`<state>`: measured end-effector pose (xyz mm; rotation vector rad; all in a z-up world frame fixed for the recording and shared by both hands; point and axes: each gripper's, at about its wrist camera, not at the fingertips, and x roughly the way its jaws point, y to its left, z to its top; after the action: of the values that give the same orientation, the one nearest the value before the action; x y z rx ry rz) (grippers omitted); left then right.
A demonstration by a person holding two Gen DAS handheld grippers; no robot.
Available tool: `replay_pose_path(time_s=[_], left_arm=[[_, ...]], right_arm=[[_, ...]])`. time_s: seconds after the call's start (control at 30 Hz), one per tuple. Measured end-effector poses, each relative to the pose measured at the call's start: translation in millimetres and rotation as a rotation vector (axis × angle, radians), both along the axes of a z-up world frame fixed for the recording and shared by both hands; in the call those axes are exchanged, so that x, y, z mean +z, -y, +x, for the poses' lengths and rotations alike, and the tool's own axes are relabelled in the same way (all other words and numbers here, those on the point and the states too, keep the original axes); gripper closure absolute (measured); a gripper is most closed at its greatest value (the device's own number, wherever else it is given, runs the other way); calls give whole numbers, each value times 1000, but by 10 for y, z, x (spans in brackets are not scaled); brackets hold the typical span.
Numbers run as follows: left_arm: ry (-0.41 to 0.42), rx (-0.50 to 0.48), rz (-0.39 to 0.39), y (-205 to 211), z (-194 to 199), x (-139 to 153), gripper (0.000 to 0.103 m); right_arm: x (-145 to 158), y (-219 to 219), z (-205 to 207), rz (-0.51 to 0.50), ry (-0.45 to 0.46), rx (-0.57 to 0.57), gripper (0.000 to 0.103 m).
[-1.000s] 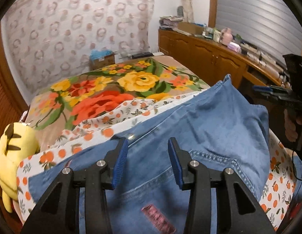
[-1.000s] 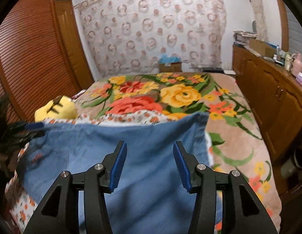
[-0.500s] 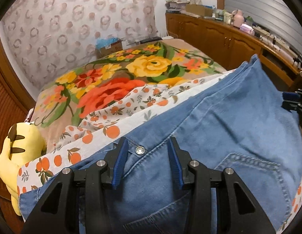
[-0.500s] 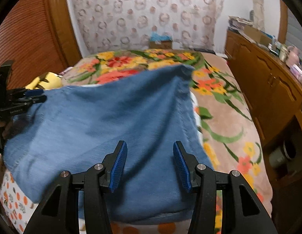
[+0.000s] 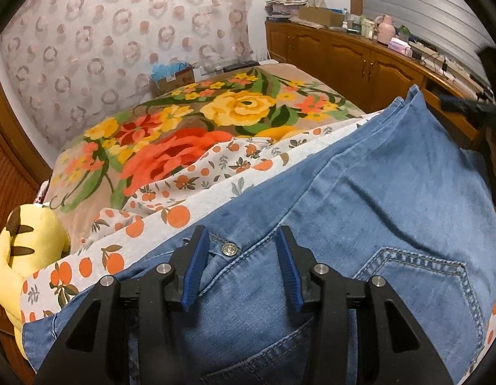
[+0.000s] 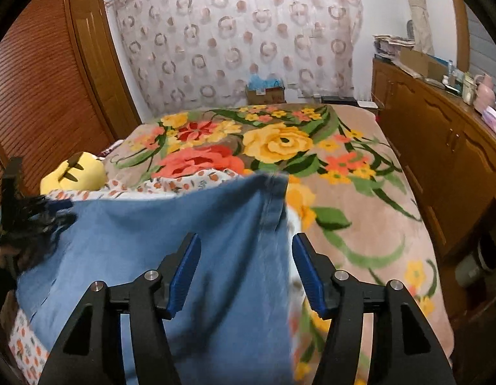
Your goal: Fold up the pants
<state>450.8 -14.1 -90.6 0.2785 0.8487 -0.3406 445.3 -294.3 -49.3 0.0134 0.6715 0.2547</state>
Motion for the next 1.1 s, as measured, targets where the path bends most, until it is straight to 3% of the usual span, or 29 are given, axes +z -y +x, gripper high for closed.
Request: replay_pose_path(time_s=[0.1, 0.17, 0.3, 0.4, 0.47, 0.57, 0.8, 0.93, 1.03, 1.1], left_arm=[[-4, -27, 17, 25, 9, -32, 63], [0, -32, 40, 39, 6, -37, 78], [4, -26, 15, -30, 3, 33, 91], [16, -33, 11, -57, -32, 67, 92], [35, -34, 9, -59, -63, 100, 92], [68, -20, 5, -79, -100, 164, 92], [156, 33, -32, -171, -35, 429, 92], [123, 44, 4, -155, 94, 290, 92], [98, 50, -47, -219, 85, 246, 89], [109, 60, -70, -266, 12, 300, 81]], right_arm=[[-38, 33, 338, 2, -16, -7, 42], [-100, 45, 496, 29, -33, 3, 42], [-170, -19, 695, 72, -74, 38, 42], [-223, 118, 777, 93, -90, 66, 55], [-260, 175, 812, 85, -93, 85, 80], [-241, 200, 778, 60, -61, 70, 97], [-102, 112, 575, 46, 36, -8, 99], [-225, -26, 640, -21, -22, -37, 99], [-285, -29, 573, -22, -47, -37, 98], [-255, -4, 464, -22, -37, -49, 92]])
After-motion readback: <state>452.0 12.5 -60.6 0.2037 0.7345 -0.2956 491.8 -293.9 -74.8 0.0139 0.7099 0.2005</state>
